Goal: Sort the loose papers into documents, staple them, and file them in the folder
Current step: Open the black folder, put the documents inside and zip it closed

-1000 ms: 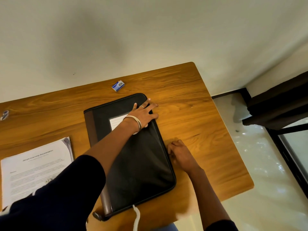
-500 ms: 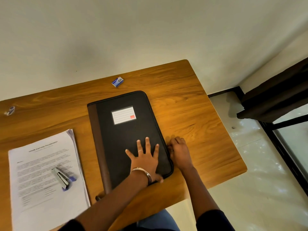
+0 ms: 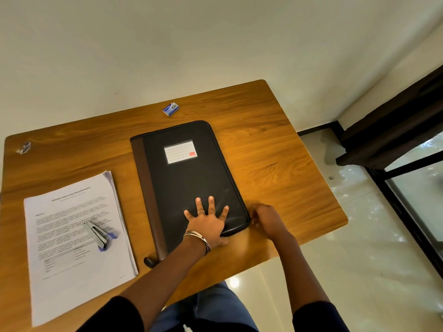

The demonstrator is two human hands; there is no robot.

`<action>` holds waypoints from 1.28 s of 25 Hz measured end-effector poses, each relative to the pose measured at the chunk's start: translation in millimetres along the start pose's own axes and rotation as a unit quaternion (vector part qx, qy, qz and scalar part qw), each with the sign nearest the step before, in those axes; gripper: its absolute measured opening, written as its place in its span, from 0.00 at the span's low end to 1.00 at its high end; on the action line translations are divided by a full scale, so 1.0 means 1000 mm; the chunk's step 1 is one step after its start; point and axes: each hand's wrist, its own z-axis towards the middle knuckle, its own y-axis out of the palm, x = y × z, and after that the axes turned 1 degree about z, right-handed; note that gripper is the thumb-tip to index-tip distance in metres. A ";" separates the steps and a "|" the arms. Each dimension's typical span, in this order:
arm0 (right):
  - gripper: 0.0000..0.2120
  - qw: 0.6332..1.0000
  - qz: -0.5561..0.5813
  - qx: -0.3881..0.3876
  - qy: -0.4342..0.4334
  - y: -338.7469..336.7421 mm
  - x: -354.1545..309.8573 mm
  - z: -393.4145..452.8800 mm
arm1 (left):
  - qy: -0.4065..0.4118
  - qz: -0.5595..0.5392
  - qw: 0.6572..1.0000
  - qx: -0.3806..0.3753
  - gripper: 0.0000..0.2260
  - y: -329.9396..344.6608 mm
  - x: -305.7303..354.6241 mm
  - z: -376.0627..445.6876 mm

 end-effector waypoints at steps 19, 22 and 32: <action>0.05 0.993 -0.043 0.110 -0.011 0.092 -0.026 -0.092 | -0.205 -0.193 0.956 0.088 0.37 0.075 -0.063 -0.084; 0.04 0.996 -0.051 0.070 -0.029 0.114 -0.050 -0.106 | -0.193 -0.239 0.947 0.095 0.38 0.072 -0.069 -0.086; 0.06 0.971 -0.143 -0.129 -0.140 0.144 -0.095 -0.118 | -0.153 -0.509 0.815 0.232 0.18 0.067 -0.077 -0.082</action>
